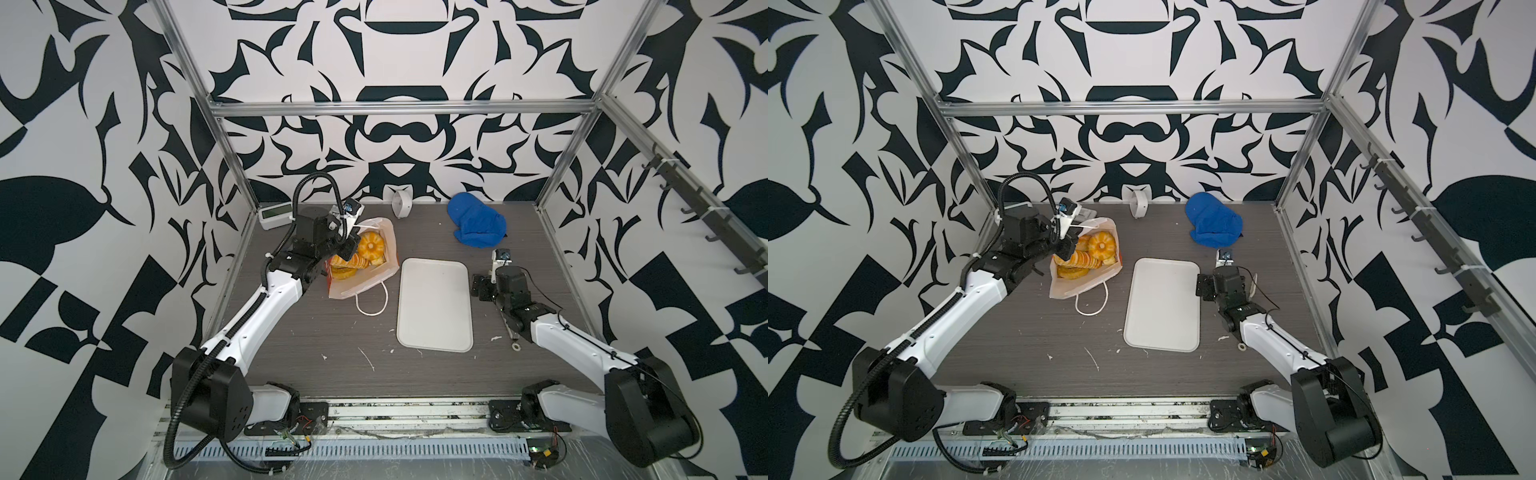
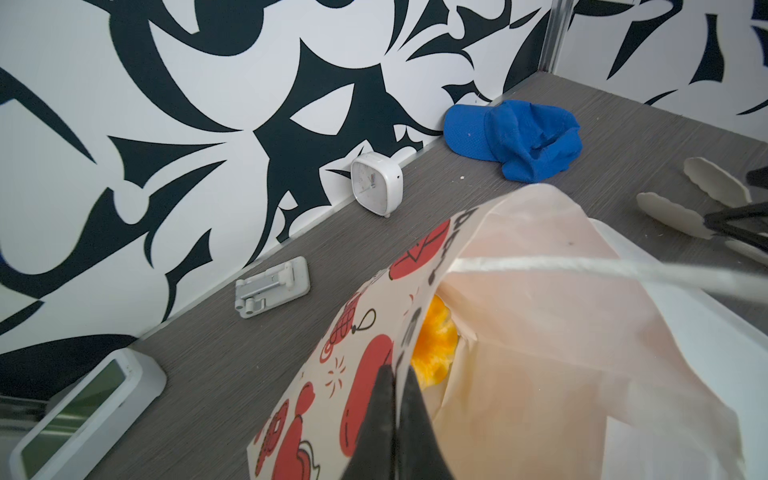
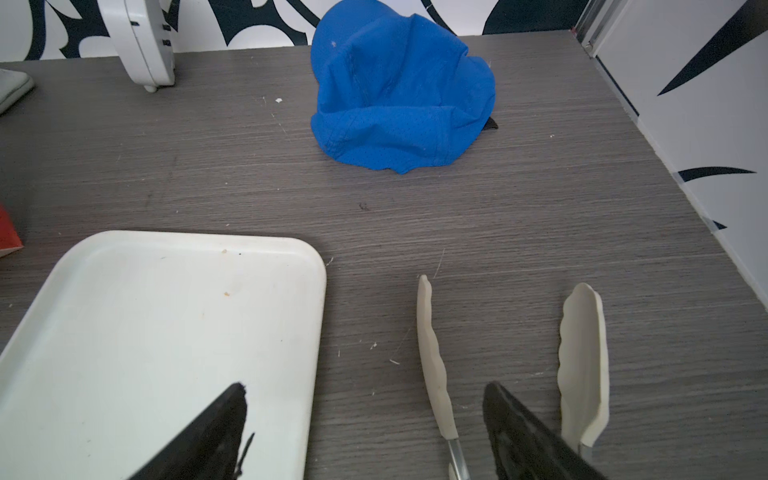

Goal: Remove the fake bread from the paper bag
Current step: 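Lift and tip the paper bag onto its side with the left gripper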

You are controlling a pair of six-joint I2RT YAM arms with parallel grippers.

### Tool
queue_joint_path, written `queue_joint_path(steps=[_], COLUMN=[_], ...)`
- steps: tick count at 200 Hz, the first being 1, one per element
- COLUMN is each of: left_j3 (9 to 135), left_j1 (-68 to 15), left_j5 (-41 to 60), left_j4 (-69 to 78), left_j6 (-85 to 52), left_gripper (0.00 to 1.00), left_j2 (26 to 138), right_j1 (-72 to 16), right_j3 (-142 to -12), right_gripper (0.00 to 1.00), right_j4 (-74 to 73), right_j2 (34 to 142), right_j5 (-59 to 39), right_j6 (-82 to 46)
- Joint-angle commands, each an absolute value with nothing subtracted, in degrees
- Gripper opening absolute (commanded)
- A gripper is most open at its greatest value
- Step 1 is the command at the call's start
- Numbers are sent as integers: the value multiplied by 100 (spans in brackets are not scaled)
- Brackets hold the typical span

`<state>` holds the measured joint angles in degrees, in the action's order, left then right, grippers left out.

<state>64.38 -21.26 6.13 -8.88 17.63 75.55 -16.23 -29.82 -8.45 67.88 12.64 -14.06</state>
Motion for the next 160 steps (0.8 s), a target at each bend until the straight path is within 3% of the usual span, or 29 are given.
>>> queue_joint_path(steps=[1, 55, 160], left_j3=[6398, 6170, 5243], left_j1=[-2203, -2968, -3980], left_j5=[154, -809, -1981], left_j4=[-1321, -1687, -909], left_j6=[2113, 2252, 1314], left_gripper=[0, 1, 1], left_j2=[7403, 7427, 6835], right_j1=[-1658, -1705, -1894], right_j3=[-3006, -2928, -2628], right_gripper=[91, 91, 90], right_j4=[-1023, -701, -198], right_j2=[6782, 6446, 5701], right_j5=[962, -337, -1149], right_j6=[-1583, -2313, -3072])
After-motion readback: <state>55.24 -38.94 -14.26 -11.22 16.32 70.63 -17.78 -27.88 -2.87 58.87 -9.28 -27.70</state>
